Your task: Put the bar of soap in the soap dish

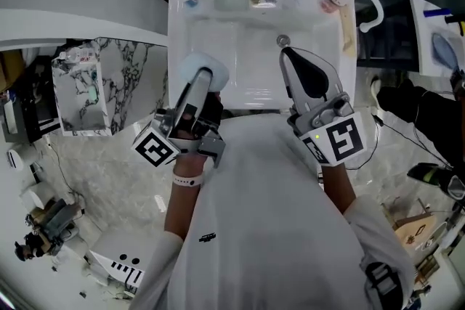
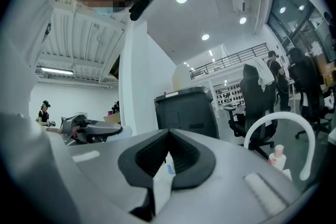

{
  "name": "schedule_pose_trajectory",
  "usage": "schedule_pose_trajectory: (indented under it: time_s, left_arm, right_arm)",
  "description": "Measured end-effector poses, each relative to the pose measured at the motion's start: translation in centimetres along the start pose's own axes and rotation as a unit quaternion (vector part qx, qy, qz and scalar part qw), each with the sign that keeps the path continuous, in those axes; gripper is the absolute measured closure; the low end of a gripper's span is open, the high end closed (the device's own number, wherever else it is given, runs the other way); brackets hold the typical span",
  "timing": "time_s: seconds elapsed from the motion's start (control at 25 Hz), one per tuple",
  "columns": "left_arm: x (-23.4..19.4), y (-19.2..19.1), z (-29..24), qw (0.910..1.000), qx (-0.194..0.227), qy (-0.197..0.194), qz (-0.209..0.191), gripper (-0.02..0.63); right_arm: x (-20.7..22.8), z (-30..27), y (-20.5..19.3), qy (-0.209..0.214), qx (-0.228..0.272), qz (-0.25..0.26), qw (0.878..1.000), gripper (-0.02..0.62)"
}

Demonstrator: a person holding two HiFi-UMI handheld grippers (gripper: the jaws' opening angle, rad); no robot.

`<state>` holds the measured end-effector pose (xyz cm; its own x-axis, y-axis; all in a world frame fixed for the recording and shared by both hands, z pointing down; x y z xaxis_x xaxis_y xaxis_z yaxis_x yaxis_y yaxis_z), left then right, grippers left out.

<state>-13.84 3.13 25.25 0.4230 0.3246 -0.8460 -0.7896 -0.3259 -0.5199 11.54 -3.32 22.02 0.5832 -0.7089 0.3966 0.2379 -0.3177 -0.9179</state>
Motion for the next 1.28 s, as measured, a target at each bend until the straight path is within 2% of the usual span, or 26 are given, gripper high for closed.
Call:
schedule_pose_trajectory:
  time_s: [0.28, 0.6, 1.28]
  left_arm:
    - [-2.1, -0.9, -2.4, 0.9991, 0.018, 0.03, 0.024, 0.488]
    - [-4.7, -1.2, -3.6, 0.9968, 0.021, 0.056, 0.054, 0.489]
    - [-11.6, -2.0, -6.5, 0.9899, 0.028, 0.107, 0.089, 0.488]
  right_arm:
    - [3.1, -1.4, -0.5, 0.005, -0.019, -0.012, 1.0, 0.595]
    - [3.0, -3.2, -1.3, 0.005, -0.036, -0.024, 0.999, 0.595]
    - [5.4, -6.5, -3.6, -0.003, -0.061, -0.035, 0.998, 0.595]
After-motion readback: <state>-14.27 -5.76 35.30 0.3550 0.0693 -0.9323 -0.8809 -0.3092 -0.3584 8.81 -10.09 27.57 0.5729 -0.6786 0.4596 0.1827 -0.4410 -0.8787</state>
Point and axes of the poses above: the fingertips, and each gripper's own axes: z backward along the fingers, x to its right, y out of its top, the point moved 10 cm from there along z, backward along the fingers, and after that the axes turned 13 degrees about -z, right-handed, at the moved point
